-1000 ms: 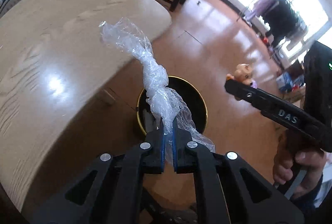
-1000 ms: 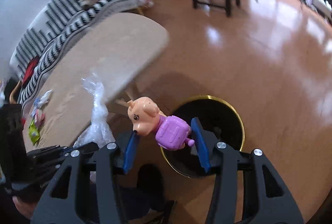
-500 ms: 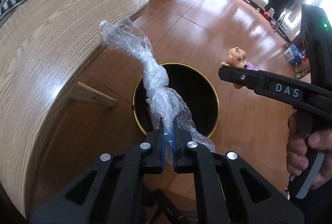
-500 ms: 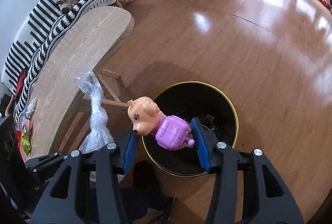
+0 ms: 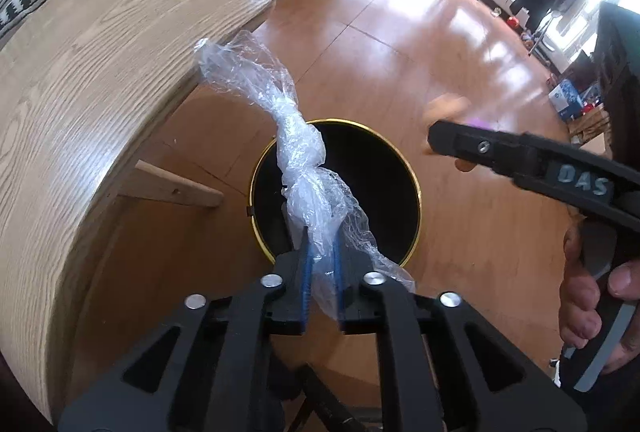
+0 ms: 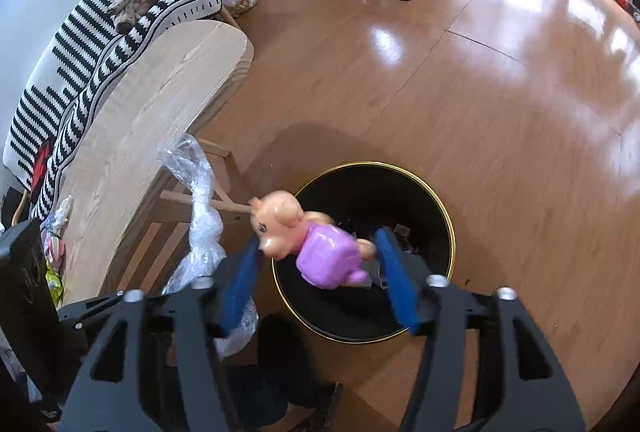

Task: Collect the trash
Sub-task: 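Carry the film and toy dog to the black bin and release both, then return both tools to the table above the remaining trash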

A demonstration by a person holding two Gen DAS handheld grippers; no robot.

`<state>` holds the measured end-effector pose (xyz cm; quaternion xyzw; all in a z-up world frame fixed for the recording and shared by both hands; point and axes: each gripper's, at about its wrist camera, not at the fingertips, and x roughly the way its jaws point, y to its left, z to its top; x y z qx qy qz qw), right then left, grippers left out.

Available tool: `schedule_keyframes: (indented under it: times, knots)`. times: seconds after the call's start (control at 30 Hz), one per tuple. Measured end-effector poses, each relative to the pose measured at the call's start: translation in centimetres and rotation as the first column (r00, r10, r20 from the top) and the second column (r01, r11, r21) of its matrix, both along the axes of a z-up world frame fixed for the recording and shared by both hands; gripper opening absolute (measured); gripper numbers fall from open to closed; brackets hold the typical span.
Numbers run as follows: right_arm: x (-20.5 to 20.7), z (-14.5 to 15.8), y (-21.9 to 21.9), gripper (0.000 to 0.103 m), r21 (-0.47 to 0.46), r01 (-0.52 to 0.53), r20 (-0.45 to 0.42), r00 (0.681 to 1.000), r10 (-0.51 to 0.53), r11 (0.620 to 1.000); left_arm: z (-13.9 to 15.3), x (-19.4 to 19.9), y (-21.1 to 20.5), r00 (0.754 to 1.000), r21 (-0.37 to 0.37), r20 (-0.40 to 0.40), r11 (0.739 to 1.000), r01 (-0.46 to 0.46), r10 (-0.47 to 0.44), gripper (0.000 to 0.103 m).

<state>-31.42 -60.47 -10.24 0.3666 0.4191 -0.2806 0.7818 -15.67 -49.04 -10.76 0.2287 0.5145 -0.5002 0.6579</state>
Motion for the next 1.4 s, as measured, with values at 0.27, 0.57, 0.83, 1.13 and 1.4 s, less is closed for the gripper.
schedule_keyframes:
  times: [0.27, 0.57, 0.83, 1.13, 1.4]
  knots:
    - [0.4, 1.0, 0.4, 0.069, -0.01, 0.003, 0.01, 1.0, -0.003, 1.0, 1.5, 1.0, 0.3, 0.999, -0.033, 0.002, 0.998, -0.054, 0.054, 0.074]
    - [9.1, 8.3, 5.5, 0.074, -0.126, -0.19, 0.084, 0.976, 0.202, 0.974, 13.2, 10.9, 13.0, 0.945, -0.27, -0.106, 0.906, -0.327, 0.309, 0.081]
    - [24.5, 12.8, 20.7, 0.076, -0.185, -0.547, 0.139, 0.808, 0.573, 0.817, 15.4, 18.0, 33.2, 0.741, -0.26, 0.176, 0.757, -0.6, 0.648, 0.089]
    - [37.1, 11.1, 33.6, 0.076, -0.1, -0.726, 0.114, 0.671, 0.732, 0.681, 9.7, 21.7, 45.4, 0.599, -0.193, 0.077, 0.602, -0.775, 0.797, 0.089]
    - [42.1, 6.9, 35.9, 0.076, -0.062, -0.748, 0.013, 0.662, 0.75, 0.661, 6.5, 22.9, 43.0, 0.629, -0.169, 0.09, 0.634, -0.755, 0.772, 0.089]
